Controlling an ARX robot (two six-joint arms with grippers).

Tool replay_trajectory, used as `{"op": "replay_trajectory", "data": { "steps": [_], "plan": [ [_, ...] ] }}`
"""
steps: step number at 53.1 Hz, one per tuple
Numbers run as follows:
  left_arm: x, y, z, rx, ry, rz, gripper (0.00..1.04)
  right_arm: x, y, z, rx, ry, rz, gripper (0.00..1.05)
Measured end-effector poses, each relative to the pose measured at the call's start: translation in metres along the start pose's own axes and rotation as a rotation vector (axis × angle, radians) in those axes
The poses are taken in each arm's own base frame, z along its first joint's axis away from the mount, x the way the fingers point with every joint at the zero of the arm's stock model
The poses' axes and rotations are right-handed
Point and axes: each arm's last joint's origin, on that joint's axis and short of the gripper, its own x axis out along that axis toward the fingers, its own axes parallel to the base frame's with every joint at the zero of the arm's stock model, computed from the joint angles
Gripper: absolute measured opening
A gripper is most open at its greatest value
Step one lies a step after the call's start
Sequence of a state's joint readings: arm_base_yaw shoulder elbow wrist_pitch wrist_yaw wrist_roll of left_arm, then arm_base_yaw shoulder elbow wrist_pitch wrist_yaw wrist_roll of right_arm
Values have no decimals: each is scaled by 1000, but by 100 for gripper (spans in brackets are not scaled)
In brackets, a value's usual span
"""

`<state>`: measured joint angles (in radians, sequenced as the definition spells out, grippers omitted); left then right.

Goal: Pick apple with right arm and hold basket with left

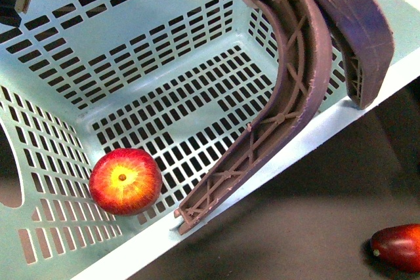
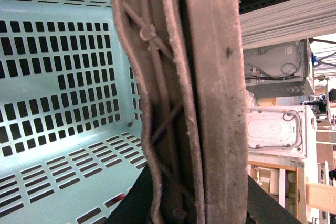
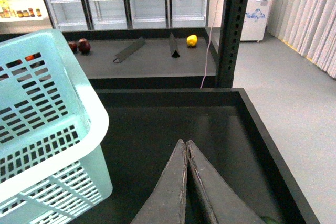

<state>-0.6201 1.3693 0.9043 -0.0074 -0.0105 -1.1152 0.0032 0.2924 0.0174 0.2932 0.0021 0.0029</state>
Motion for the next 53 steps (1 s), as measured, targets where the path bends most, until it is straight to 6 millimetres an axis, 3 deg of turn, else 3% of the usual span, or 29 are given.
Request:
{"op": "replay_trajectory", "data": {
  "steps": [27,42,53],
  "plan": [
    [0,0,0,-1,1,-1,17,-18,0,-3,0,10,0,2],
    [0,0,0,-3,1,-1,17,-19,0,-3,-1,5,0,3],
    [0,0,0,-1,1,-1,17,-19,0,-3,0,5,0,43]
  ]
}}
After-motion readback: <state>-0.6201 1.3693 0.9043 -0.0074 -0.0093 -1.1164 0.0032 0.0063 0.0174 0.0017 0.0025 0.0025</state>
